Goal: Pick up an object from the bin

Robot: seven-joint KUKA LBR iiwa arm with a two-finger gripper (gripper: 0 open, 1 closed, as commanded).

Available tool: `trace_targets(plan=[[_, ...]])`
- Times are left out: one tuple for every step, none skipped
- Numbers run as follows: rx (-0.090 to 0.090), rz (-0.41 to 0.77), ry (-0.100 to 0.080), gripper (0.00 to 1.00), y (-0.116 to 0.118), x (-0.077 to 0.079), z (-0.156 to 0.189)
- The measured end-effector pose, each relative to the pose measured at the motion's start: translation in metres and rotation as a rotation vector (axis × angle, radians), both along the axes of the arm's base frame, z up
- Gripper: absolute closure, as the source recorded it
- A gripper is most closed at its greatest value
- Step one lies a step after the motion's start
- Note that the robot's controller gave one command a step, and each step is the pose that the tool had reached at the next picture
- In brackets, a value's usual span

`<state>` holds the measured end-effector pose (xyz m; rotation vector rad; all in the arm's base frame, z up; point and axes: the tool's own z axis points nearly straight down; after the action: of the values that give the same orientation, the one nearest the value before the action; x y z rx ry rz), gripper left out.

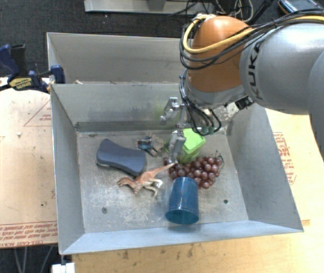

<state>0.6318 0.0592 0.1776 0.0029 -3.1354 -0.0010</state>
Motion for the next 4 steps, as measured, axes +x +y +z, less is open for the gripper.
trace_targets(plan=[[0.001, -0.001, -0.008, 0.0, 0.0, 0.002, 0.005], [0.001, -0.091, -0.013, 0.0, 0.03, 0.003, -0.044], [-0.002, -0.092, 0.002, 0.0, 0.076, -0.003, -0.043], [0.003, -0.081, -0.013, 0.0, 0.093, 0.0, -0.018]])
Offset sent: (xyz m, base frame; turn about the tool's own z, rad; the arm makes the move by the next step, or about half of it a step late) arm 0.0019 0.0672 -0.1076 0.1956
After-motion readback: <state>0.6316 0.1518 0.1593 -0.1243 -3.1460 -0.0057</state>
